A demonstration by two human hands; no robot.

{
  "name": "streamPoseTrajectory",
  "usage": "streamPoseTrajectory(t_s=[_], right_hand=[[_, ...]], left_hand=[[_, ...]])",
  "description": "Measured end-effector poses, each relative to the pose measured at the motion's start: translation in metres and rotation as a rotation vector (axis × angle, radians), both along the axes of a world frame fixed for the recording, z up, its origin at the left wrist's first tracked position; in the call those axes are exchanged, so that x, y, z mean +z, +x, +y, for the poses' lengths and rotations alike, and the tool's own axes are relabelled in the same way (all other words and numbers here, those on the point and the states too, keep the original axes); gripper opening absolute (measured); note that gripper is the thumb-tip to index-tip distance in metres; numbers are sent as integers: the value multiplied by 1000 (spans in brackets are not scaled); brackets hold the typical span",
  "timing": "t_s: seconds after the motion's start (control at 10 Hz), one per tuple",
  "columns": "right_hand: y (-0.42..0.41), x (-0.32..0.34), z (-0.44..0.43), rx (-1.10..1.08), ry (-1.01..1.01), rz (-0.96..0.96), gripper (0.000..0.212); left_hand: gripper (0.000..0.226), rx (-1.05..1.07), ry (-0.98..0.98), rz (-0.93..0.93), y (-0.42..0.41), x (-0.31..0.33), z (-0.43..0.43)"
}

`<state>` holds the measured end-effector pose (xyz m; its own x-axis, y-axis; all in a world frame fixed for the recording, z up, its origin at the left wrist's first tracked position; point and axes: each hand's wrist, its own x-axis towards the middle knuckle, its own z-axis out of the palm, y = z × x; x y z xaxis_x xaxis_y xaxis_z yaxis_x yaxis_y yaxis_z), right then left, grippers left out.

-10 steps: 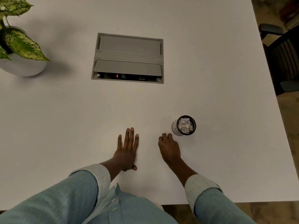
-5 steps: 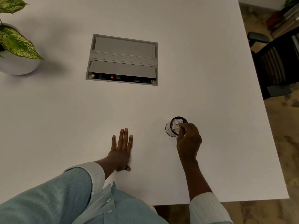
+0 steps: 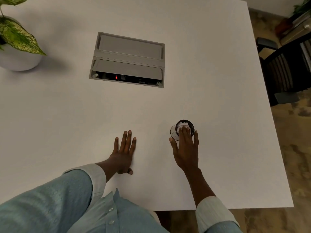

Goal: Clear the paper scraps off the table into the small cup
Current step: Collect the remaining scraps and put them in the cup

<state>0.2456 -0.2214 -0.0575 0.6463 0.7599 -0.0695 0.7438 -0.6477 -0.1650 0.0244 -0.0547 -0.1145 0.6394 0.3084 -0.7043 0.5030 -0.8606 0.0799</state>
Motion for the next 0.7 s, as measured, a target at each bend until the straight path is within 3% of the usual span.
streamPoseTrajectory(t_s=[0.2,0.3,0.5,0.6,0.7], right_hand=[[2,-2,4,-10,30,17,77],[-2,6,6,-64,166,38,74],[-35,25,20,79,309,-13,47],[-59,29,33,143,342,9,43],[-73,41,52,161,360,77,43]], left_hand=[[153,-48,40,-111,-10,3,3],[138,-31,10,-191,-20,11,9],[77,68,-130,-251,-42,38,35],[54,141,-104,-291,-55,64,46],[50,276,-38,-397,-74,88,62]])
